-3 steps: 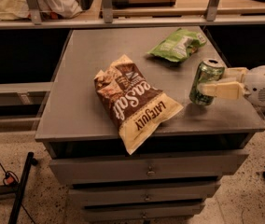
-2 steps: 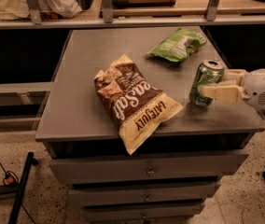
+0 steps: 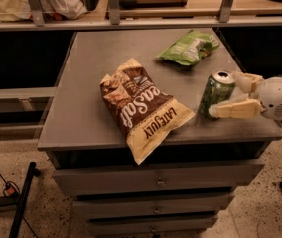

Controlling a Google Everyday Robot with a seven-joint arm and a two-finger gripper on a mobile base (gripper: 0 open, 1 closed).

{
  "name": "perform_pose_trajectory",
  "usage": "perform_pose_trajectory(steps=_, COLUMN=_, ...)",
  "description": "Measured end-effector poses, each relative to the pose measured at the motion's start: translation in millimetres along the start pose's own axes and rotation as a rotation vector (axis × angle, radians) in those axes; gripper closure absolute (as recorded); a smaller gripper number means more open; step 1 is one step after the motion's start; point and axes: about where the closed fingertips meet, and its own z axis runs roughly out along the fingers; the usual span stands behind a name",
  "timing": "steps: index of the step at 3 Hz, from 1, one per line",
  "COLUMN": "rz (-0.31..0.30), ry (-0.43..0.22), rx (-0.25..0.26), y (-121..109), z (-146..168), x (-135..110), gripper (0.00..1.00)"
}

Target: Move green can near brown chip bag

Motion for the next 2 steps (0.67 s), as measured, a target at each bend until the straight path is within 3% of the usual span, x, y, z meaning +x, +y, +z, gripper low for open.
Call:
perform_pose_trajectory(steps=1, rz=-0.010, ry=0.023, rx=-0.035, y=0.2, z=-4.7, x=2.9, gripper=0.00)
perform_pose_trajectory(steps=2, rz=-0.010, ry=0.024, rx=-0.035, y=0.0, z=-4.9, x=3.0, gripper=0.00)
